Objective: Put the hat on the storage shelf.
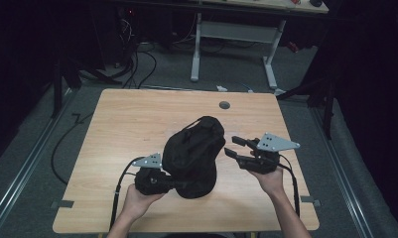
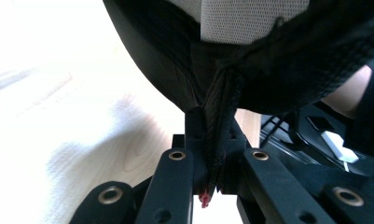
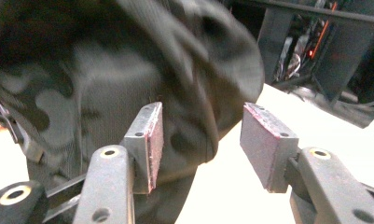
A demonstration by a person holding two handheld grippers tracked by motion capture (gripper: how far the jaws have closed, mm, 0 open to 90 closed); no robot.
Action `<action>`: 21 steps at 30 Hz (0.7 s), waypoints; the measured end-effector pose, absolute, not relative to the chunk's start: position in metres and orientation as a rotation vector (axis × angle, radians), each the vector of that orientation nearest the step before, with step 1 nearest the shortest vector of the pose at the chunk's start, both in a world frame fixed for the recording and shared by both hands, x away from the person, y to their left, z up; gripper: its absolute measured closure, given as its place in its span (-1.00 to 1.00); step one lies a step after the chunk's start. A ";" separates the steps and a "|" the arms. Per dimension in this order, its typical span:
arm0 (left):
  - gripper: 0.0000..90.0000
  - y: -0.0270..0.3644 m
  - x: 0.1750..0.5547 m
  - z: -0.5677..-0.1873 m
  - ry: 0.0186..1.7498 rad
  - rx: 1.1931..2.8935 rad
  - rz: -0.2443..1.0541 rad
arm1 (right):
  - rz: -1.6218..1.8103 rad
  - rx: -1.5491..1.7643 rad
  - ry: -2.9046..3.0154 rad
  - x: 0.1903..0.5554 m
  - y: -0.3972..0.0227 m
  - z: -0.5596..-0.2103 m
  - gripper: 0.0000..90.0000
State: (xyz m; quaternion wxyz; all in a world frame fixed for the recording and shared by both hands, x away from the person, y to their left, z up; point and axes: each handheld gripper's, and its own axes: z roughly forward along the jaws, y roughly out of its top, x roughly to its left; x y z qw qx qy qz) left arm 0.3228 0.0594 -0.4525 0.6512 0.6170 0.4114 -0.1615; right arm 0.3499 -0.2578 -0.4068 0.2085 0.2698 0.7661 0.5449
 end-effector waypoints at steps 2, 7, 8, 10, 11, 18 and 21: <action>0.91 0.061 0.323 -0.451 0.941 1.393 -0.347 | 1.490 0.818 2.154 0.350 -0.259 -0.416 0.13; 0.91 0.065 0.326 -0.450 0.960 1.370 -0.311 | 1.441 0.995 2.189 0.353 -0.266 -0.443 0.16; 0.91 0.066 0.326 -0.449 0.963 1.366 -0.306 | 1.425 1.023 2.193 0.354 -0.268 -0.448 0.16; 0.91 0.068 0.327 -0.448 0.965 1.360 -0.307 | 1.381 1.094 2.198 0.355 -0.272 -0.458 0.16; 0.91 0.070 0.327 -0.447 0.963 1.359 -0.301 | 1.296 1.196 2.192 0.357 -0.276 -0.470 0.16; 0.90 0.079 0.327 -0.442 0.965 1.327 -0.268 | 1.107 1.361 2.167 0.361 -0.289 -0.501 0.14; 0.91 0.082 0.328 -0.441 0.970 1.315 -0.251 | 1.052 1.400 2.148 0.362 -0.295 -0.510 0.12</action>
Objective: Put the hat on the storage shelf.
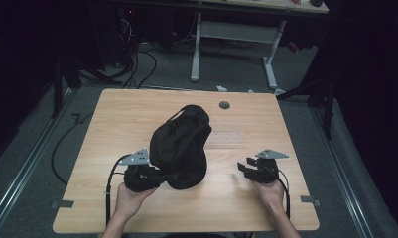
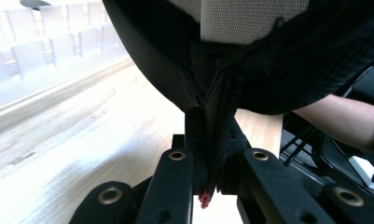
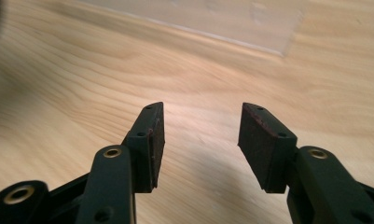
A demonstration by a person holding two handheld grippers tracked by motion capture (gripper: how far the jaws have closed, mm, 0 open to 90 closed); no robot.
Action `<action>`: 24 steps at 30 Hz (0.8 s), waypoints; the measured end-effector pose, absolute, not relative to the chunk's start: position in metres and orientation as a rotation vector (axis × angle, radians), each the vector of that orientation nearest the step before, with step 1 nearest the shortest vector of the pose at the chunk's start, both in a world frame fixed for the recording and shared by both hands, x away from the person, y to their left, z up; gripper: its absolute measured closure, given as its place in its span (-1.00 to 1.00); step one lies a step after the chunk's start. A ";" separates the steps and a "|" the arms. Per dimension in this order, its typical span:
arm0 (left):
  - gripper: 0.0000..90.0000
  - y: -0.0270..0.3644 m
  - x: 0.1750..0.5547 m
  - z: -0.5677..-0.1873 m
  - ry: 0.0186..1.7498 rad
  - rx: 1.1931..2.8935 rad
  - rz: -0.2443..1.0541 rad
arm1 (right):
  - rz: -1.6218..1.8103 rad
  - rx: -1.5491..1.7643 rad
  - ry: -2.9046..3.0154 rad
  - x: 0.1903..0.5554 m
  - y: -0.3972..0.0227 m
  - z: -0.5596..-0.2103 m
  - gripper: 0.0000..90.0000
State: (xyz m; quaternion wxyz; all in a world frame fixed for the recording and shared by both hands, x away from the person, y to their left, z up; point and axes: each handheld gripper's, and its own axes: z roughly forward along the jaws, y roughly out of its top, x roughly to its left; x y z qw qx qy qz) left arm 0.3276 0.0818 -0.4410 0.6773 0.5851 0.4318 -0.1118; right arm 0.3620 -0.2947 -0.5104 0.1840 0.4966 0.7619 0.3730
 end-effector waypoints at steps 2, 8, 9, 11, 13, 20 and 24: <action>0.90 0.083 0.328 -0.440 0.976 1.307 -0.242 | 1.015 1.415 2.132 0.362 -0.297 -0.516 0.08; 0.91 0.087 0.330 -0.437 0.982 1.293 -0.204 | 0.902 1.380 2.117 0.360 -0.297 -0.530 -0.05; 0.91 0.087 0.331 -0.436 0.982 1.292 -0.200 | 0.898 1.392 2.109 0.360 -0.297 -0.531 -0.07; 0.90 0.087 0.332 -0.434 0.980 1.291 -0.177 | 0.890 1.401 2.101 0.361 -0.296 -0.531 -0.14; 0.90 0.088 0.332 -0.433 0.975 1.293 -0.152 | 0.887 1.407 2.099 0.361 -0.297 -0.531 -0.18; 0.90 0.092 0.337 -0.432 0.986 1.269 -0.111 | 0.881 1.412 2.095 0.361 -0.297 -0.531 -0.21; 0.90 0.096 0.339 -0.431 0.988 1.263 -0.098 | 0.882 1.414 2.094 0.362 -0.297 -0.531 -0.22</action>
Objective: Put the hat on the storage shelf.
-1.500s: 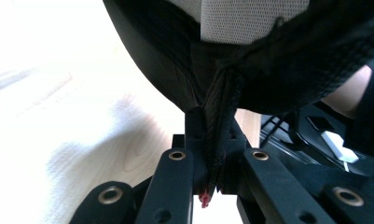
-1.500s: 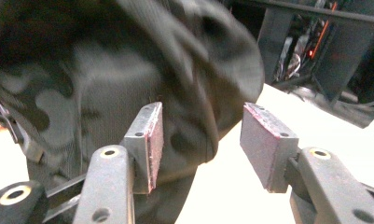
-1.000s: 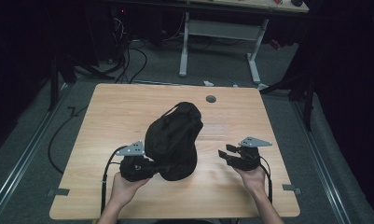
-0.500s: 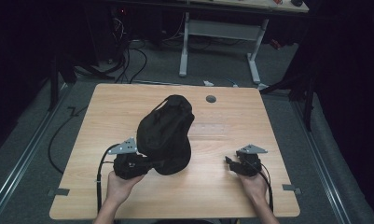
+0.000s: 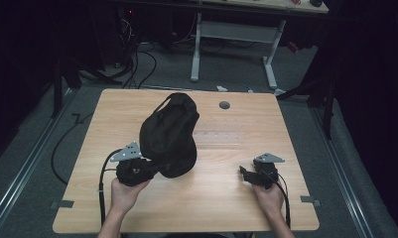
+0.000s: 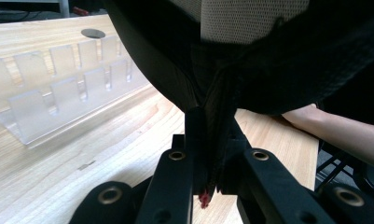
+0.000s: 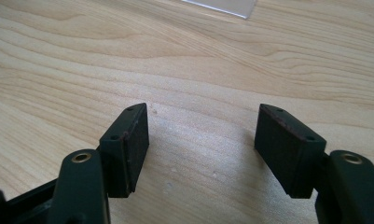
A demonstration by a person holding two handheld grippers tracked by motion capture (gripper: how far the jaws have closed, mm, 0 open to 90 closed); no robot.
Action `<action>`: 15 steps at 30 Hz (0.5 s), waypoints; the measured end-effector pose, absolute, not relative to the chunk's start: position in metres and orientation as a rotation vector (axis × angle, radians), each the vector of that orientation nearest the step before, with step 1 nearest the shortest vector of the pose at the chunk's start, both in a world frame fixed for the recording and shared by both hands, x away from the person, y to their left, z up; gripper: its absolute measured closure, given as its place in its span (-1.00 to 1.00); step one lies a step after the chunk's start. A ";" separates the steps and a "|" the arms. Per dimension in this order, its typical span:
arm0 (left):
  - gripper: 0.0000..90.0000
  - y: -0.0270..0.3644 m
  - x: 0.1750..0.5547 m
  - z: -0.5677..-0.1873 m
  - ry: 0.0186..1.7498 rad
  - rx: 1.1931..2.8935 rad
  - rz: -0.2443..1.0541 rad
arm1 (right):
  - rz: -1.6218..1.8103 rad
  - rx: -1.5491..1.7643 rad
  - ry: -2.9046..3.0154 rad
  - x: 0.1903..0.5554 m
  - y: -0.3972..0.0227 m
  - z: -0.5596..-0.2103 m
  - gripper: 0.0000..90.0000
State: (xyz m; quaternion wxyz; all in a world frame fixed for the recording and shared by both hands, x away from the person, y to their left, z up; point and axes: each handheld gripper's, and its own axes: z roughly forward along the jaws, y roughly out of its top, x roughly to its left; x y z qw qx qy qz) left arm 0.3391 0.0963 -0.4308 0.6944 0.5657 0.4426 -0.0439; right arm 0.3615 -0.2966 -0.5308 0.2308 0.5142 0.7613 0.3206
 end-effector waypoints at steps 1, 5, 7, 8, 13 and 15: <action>0.90 0.098 0.339 -0.430 0.989 1.262 -0.090 | 0.882 1.414 2.093 0.362 -0.297 -0.531 -0.21; 0.90 0.104 0.341 -0.426 0.993 1.252 -0.047 | 0.880 1.419 2.089 0.361 -0.296 -0.531 -0.22; 0.90 0.107 0.342 -0.424 0.998 1.244 -0.021 | 0.880 1.419 2.089 0.361 -0.296 -0.531 -0.22; 0.91 0.108 0.343 -0.423 1.001 1.239 -0.009 | 0.880 1.419 2.089 0.361 -0.296 -0.531 -0.22; 0.90 0.110 0.349 -0.419 1.017 1.216 0.060 | 0.881 1.418 2.089 0.361 -0.296 -0.531 -0.22; 0.91 0.110 0.352 -0.418 1.026 1.202 0.084 | 0.880 1.420 2.089 0.361 -0.296 -0.531 -0.22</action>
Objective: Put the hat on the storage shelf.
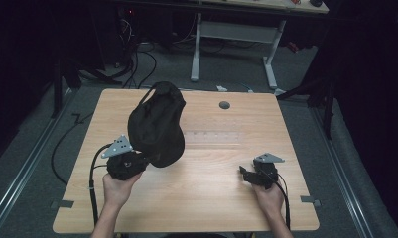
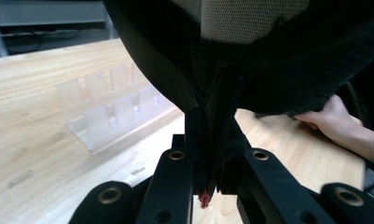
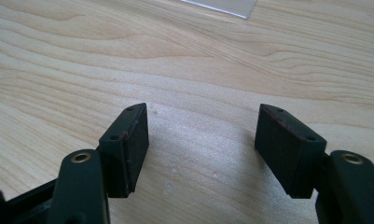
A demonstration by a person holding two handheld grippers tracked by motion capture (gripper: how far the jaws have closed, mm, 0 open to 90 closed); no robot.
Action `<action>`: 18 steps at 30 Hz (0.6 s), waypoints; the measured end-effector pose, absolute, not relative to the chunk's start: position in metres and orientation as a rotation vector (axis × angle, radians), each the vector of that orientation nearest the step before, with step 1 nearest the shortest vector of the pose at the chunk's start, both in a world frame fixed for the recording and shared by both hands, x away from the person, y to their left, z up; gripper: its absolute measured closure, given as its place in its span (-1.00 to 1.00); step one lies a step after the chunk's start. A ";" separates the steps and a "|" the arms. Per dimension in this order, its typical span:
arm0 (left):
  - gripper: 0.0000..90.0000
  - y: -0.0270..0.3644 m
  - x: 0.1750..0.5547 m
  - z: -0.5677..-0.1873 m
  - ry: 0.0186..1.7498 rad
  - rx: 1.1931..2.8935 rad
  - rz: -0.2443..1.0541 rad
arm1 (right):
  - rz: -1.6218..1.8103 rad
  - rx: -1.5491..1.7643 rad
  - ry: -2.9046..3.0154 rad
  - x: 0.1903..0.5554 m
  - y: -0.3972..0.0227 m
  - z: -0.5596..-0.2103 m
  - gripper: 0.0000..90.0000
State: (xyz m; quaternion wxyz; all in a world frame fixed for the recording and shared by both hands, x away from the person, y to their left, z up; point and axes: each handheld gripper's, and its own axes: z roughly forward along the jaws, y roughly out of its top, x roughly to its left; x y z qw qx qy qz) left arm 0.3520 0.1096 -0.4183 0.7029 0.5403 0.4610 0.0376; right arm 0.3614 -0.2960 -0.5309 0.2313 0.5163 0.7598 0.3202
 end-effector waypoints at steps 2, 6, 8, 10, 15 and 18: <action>0.90 0.109 0.356 -0.418 1.034 1.197 0.106 | 0.880 1.420 2.088 0.361 -0.296 -0.531 -0.22; 0.91 0.109 0.364 -0.416 1.055 1.186 0.148 | 0.880 1.418 2.089 0.361 -0.296 -0.531 -0.22; 0.90 0.109 0.368 -0.415 1.065 1.178 0.165 | 0.880 1.418 2.088 0.361 -0.296 -0.531 -0.22; 0.91 0.110 0.372 -0.413 1.073 1.169 0.181 | 0.877 1.426 2.082 0.362 -0.296 -0.531 -0.21; 0.90 0.109 0.383 -0.411 1.101 1.136 0.211 | 0.877 1.445 2.070 0.361 -0.296 -0.531 -0.21; 0.90 0.109 0.388 -0.410 1.110 1.113 0.221 | 0.875 1.442 2.072 0.361 -0.296 -0.531 -0.22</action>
